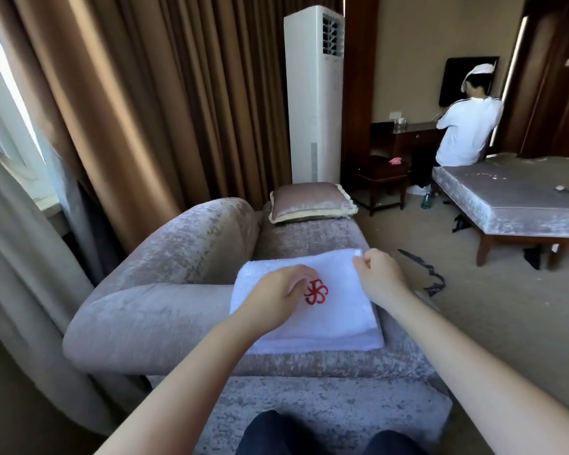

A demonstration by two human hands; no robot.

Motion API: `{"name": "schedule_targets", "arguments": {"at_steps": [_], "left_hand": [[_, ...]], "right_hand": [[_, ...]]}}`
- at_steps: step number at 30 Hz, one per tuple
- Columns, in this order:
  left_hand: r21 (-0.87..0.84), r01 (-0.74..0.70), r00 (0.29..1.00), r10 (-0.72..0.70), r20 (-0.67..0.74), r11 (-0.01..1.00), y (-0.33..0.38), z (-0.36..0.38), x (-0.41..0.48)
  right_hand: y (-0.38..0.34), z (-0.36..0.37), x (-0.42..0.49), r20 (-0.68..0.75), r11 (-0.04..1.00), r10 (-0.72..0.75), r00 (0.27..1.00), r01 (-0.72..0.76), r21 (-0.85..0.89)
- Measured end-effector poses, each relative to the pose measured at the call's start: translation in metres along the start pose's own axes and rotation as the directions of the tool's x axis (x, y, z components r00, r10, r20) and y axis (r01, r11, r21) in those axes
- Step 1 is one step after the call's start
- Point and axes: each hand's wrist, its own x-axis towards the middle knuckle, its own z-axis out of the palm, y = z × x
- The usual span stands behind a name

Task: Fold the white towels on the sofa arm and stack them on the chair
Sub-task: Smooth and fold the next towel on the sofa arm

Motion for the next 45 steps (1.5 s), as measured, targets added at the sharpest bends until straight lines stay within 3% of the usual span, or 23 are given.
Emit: {"name": "schedule_targets", "arguments": {"at_steps": [2, 7, 9, 11, 13, 16, 18, 22, 25, 27, 28, 31, 33, 34, 35, 37, 40, 42, 45], "left_hand": [[0.215, -0.07, 0.992, 0.091, -0.088, 0.974, -0.019, -0.005, -0.003], [0.481, 0.033, 0.994, -0.078, 0.075, 0.876, -0.048, 0.027, -0.02], [0.557, 0.035, 0.994, -0.086, 0.067, 0.83, -0.049, 0.036, -0.023], [0.602, 0.026, 0.997, -0.068, 0.047, 0.798, -0.05, 0.04, -0.024], [0.614, 0.014, 0.998, -0.045, 0.034, 0.789, -0.052, 0.041, -0.025], [0.607, -0.005, 0.999, -0.021, 0.036, 0.795, -0.053, 0.042, -0.027], [0.57, -0.022, 1.0, 0.006, 0.029, 0.821, -0.062, 0.042, -0.028], [0.428, -0.06, 0.997, 0.071, -0.009, 0.902, -0.074, 0.038, -0.028], [0.186, -0.049, 0.994, 0.065, -0.084, 0.981, -0.075, 0.033, -0.026], [-0.066, 0.015, 0.99, -0.024, -0.141, 0.998, -0.076, 0.025, -0.028], [-0.154, 0.054, 0.977, -0.083, -0.194, 0.987, -0.077, 0.02, -0.031], [-0.213, 0.251, 0.871, -0.316, -0.375, 0.944, -0.082, 0.008, -0.044], [-0.284, 0.438, 0.775, -0.519, -0.361, 0.853, -0.082, 0.005, -0.052], [-0.242, 0.48, 0.753, -0.537, -0.38, 0.843, -0.079, 0.004, -0.056], [-0.116, 0.464, 0.761, -0.461, -0.457, 0.879, -0.075, 0.004, -0.059], [0.151, 0.226, 0.812, -0.1, -0.575, 0.962, -0.055, 0.002, -0.057], [0.28, -0.219, 0.887, 0.31, -0.342, 0.935, -0.028, 0.018, -0.044], [0.346, -0.329, 0.908, 0.395, -0.138, 0.879, -0.018, 0.039, -0.038], [0.486, -0.37, 0.906, 0.422, 0.002, 0.792, -0.015, 0.063, -0.032]], "right_hand": [[0.005, -0.004, 0.002, -0.034, 0.998, 0.003, 0.999, -0.005, -0.057], [0.022, 0.02, -0.003, -0.047, 0.978, 0.081, 0.996, -0.088, -0.188], [0.023, 0.024, -0.008, -0.067, 0.968, 0.081, 0.994, -0.095, -0.231], [0.023, 0.023, -0.012, -0.122, 0.945, -0.046, 0.992, 0.004, -0.327], [0.017, 0.025, -0.017, -0.205, 0.908, -0.297, 0.932, 0.209, -0.363], [0.015, 0.038, -0.022, -0.061, 0.85, -0.451, 0.89, 0.408, -0.332], [0.021, 0.047, -0.024, 0.126, 0.842, -0.409, 0.904, 0.427, -0.331], [0.032, 0.053, -0.017, 0.172, 0.847, -0.382, 0.908, 0.418, -0.328], [0.035, 0.048, -0.016, 0.212, 0.915, -0.37, 0.904, 0.394, -0.085], [0.041, 0.039, -0.017, 0.12, 0.945, -0.293, 0.949, 0.267, 0.189], [0.046, 0.034, -0.018, 0.061, 0.948, -0.23, 0.971, 0.21, 0.238], [0.059, 0.026, -0.019, 0.065, 0.995, -0.067, 0.996, 0.062, 0.081], [0.059, 0.026, -0.021, 0.105, 0.992, -0.028, 0.994, 0.014, 0.128], [0.057, 0.025, -0.022, 0.096, 0.982, -0.009, 0.995, -0.009, 0.189], [0.056, 0.024, -0.021, 0.047, 0.978, -0.014, 0.999, 0.004, 0.21], [0.05, 0.019, -0.013, -0.095, 0.982, -0.067, 0.993, 0.082, 0.168], [0.042, 0.005, 0.007, -0.057, 0.942, -0.054, 0.997, 0.07, 0.329], [0.042, -0.001, 0.017, 0.09, 0.913, -0.068, 0.994, 0.026, 0.407], [0.048, -0.004, 0.029, 0.234, 0.918, -0.162, 0.959, 0.06, 0.392]]}}
